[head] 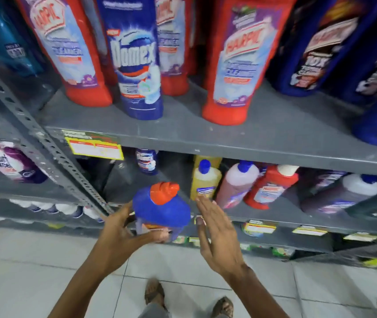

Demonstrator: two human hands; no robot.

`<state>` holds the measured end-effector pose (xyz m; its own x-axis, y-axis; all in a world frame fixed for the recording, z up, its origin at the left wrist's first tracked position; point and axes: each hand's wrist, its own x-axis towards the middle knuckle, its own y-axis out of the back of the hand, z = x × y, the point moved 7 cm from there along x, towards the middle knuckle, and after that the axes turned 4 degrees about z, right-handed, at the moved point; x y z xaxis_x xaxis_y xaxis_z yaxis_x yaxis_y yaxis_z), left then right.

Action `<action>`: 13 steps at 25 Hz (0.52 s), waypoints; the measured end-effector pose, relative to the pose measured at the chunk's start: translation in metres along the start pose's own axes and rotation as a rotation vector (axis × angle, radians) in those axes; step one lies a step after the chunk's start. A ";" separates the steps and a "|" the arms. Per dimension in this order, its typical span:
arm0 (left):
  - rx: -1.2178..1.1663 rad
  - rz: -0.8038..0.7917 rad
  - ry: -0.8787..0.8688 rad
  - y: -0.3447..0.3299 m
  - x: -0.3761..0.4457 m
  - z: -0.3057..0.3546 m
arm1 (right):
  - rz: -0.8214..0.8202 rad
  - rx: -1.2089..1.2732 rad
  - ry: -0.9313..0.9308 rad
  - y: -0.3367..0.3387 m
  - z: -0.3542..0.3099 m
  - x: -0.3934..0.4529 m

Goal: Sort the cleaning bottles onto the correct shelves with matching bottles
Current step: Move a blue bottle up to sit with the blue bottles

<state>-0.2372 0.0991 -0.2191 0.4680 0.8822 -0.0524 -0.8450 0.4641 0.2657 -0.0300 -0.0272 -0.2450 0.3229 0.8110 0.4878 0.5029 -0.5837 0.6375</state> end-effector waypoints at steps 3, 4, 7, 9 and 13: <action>-0.109 0.016 -0.100 -0.034 -0.008 0.073 | 0.185 0.011 0.118 0.097 -0.011 0.020; -0.148 0.006 -0.149 -0.046 -0.006 0.099 | 0.258 0.008 0.142 0.130 -0.013 0.029; -0.250 -0.023 -0.307 -0.084 -0.002 0.180 | 0.418 -0.055 0.164 0.208 -0.015 0.059; -0.315 -0.040 -0.397 -0.107 0.003 0.227 | 0.440 -0.121 0.136 0.244 -0.007 0.080; -0.341 -0.035 -0.508 -0.146 0.025 0.294 | 0.281 -0.297 -0.039 0.277 0.027 0.115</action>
<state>-0.0265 0.0295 0.0234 0.4906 0.7564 0.4327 -0.8230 0.5654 -0.0552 0.1683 -0.0947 -0.0280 0.4476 0.6159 0.6483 0.1389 -0.7641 0.6300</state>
